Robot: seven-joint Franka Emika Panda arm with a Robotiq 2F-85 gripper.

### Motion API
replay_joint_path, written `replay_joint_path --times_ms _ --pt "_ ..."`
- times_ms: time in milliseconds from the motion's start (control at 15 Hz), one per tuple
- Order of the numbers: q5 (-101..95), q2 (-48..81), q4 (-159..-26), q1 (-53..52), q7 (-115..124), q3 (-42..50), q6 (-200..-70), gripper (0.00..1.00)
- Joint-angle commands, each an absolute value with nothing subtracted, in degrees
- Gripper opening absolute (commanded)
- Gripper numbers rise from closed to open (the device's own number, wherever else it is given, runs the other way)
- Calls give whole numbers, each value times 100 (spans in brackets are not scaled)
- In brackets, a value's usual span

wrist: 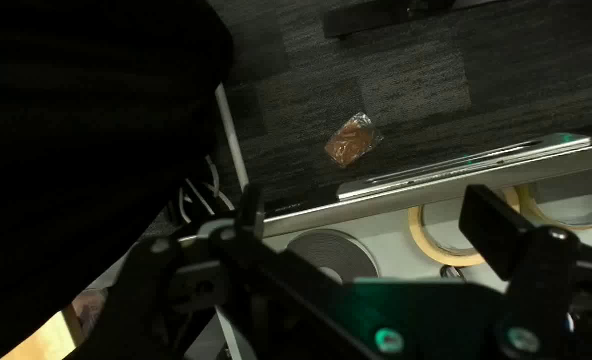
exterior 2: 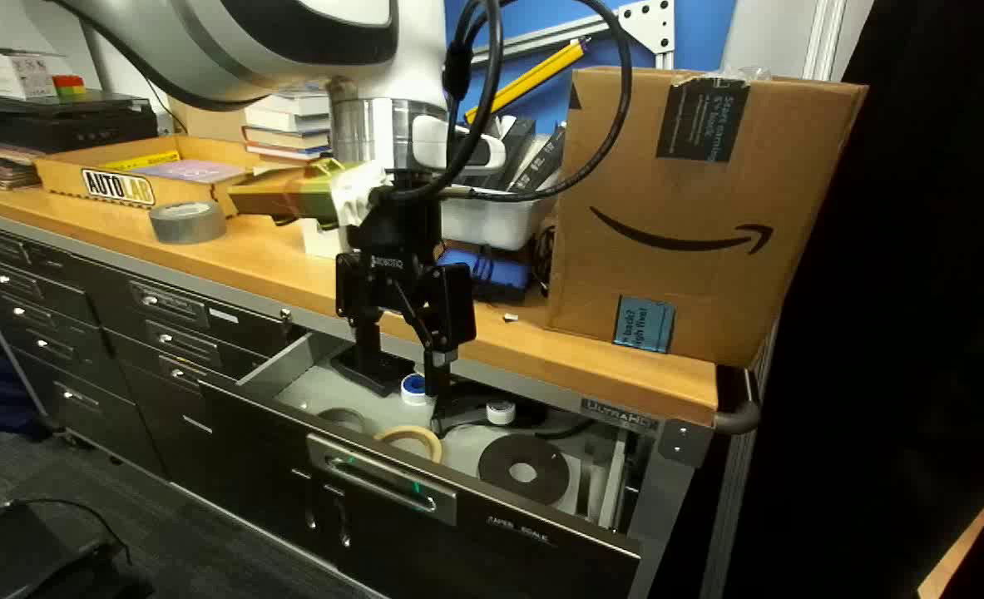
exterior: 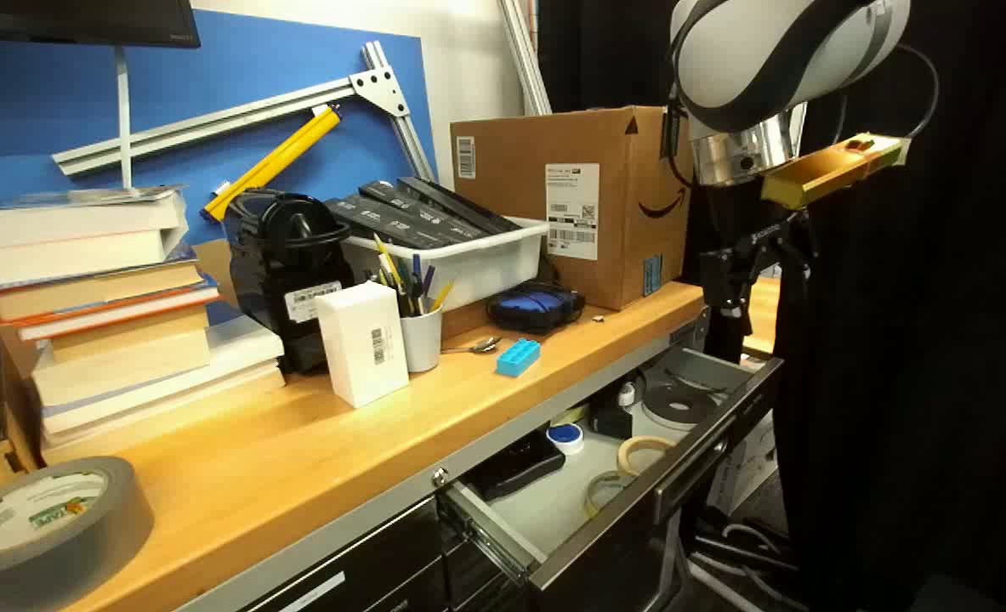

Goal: Put the blue lego brick in the open drawer then close the drawer

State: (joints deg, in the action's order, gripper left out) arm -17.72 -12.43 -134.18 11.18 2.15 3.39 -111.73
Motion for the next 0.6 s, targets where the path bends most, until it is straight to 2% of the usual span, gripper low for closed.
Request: replay_joint_path --times_ms 0,533 --pt "-1793 -1244 -13387 1000 234 449 -11158 100" --pt "-1146 -203 -12396 279 613 -47 -10955 100"
